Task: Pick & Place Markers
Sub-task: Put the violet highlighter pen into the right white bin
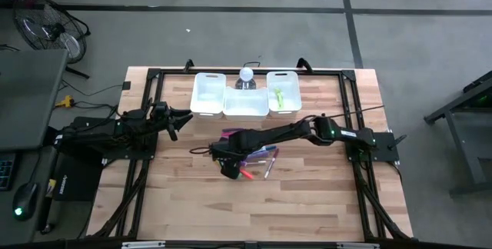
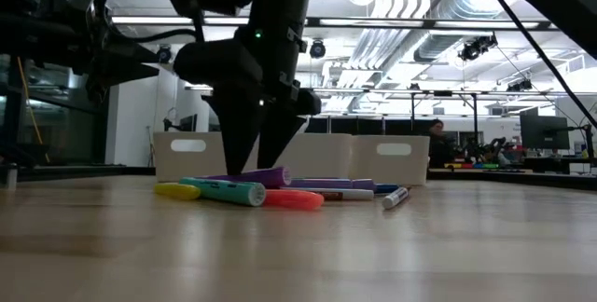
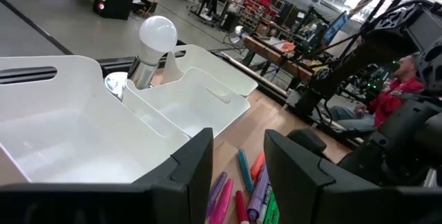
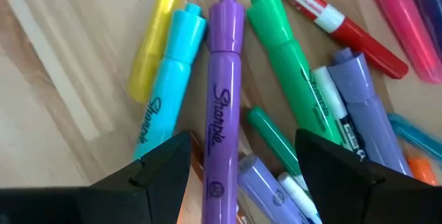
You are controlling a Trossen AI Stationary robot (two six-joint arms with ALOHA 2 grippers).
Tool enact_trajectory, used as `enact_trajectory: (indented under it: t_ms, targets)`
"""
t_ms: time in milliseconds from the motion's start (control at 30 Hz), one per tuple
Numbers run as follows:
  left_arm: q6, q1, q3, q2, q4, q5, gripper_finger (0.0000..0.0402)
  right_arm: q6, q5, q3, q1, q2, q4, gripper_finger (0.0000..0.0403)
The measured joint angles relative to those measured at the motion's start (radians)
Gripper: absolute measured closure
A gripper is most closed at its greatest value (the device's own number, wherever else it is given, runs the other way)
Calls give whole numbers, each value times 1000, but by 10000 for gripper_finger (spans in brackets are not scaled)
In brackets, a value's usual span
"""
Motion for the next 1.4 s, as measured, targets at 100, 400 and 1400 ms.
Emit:
enact_trajectory:
  t_ms: [100, 400, 1400]
  targets:
    - [0, 0, 0, 0, 0, 0, 273, 4, -1, 0, 0, 1, -1, 155]
    - [0, 0, 0, 0, 0, 0, 273, 5, -5, 0, 0, 8, -1, 171]
    - [0, 0, 0, 0, 0, 0, 273, -40, -69, 25, 3, 29, -20, 347]
